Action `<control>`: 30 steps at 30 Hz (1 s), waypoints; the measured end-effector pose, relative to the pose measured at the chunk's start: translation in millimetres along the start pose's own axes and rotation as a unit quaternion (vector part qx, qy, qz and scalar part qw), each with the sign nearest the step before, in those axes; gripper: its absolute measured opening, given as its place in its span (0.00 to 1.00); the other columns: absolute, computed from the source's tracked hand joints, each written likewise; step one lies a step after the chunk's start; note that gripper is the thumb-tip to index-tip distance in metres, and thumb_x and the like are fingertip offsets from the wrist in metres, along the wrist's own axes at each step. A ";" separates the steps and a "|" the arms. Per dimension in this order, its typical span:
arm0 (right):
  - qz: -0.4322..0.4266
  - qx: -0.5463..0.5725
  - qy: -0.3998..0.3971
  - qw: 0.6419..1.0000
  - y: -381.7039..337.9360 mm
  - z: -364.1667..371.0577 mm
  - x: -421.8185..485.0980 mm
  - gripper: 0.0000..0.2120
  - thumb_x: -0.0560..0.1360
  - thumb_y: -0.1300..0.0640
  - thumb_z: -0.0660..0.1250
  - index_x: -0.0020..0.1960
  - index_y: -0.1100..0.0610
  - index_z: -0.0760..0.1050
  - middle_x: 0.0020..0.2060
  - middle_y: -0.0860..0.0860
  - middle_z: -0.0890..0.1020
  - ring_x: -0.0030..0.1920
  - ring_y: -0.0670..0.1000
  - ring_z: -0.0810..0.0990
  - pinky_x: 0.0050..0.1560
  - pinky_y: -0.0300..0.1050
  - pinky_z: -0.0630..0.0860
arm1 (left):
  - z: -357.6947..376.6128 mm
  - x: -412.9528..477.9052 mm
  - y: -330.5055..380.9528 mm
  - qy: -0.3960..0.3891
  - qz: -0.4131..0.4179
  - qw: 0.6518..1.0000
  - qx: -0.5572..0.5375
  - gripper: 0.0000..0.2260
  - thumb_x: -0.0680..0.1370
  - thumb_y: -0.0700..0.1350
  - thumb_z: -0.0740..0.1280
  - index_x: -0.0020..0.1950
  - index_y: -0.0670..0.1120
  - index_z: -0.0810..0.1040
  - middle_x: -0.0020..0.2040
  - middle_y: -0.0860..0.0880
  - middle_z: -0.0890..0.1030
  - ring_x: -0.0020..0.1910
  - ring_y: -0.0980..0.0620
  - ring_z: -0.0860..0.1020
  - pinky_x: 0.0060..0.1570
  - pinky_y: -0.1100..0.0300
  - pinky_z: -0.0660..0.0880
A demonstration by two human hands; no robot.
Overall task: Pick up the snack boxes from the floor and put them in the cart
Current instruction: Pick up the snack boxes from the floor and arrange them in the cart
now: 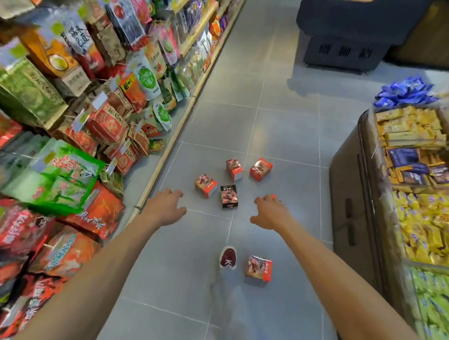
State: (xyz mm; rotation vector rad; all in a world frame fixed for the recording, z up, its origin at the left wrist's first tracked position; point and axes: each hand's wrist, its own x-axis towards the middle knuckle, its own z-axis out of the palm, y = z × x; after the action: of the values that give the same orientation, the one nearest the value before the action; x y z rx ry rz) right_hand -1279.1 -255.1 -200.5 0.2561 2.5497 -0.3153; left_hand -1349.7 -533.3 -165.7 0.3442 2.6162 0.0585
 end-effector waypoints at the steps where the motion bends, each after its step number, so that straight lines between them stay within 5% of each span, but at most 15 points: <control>1: 0.004 0.005 -0.004 1.000 -1.2 -4.4 15.9 0.31 0.78 0.45 0.67 0.76 0.55 0.63 0.73 0.59 0.66 0.73 0.62 0.64 0.69 0.59 0.66 | -4.6 18.3 -1.7 -0.002 0.000 1.000 0.002 0.24 0.80 0.54 0.63 0.74 0.48 0.66 0.72 0.42 0.69 0.70 0.40 0.68 0.65 0.44 0.68; 16: 0.061 0.067 -0.053 0.995 -20.1 -63.6 245.1 0.28 0.78 0.47 0.66 0.73 0.59 0.66 0.67 0.60 0.71 0.68 0.62 0.70 0.64 0.57 0.70 | -52.8 278.8 -10.2 -0.094 0.063 0.993 0.024 0.22 0.80 0.53 0.62 0.72 0.49 0.68 0.67 0.43 0.74 0.65 0.42 0.73 0.64 0.46 0.71; 30: 0.154 0.151 -0.094 0.972 -35.8 69.9 441.5 0.28 0.78 0.47 0.66 0.71 0.60 0.66 0.66 0.60 0.71 0.67 0.62 0.70 0.62 0.55 0.70 | 77.3 478.7 -50.8 -0.149 0.146 0.972 0.106 0.23 0.78 0.50 0.63 0.73 0.47 0.69 0.67 0.43 0.75 0.64 0.41 0.73 0.61 0.47 0.73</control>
State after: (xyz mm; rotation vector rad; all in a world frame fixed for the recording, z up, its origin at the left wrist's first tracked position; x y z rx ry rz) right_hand -1618.9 -257.3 -493.1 0.6929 2.2273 -0.5757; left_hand -1728.5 -462.8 -464.5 0.7520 2.2598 -0.1624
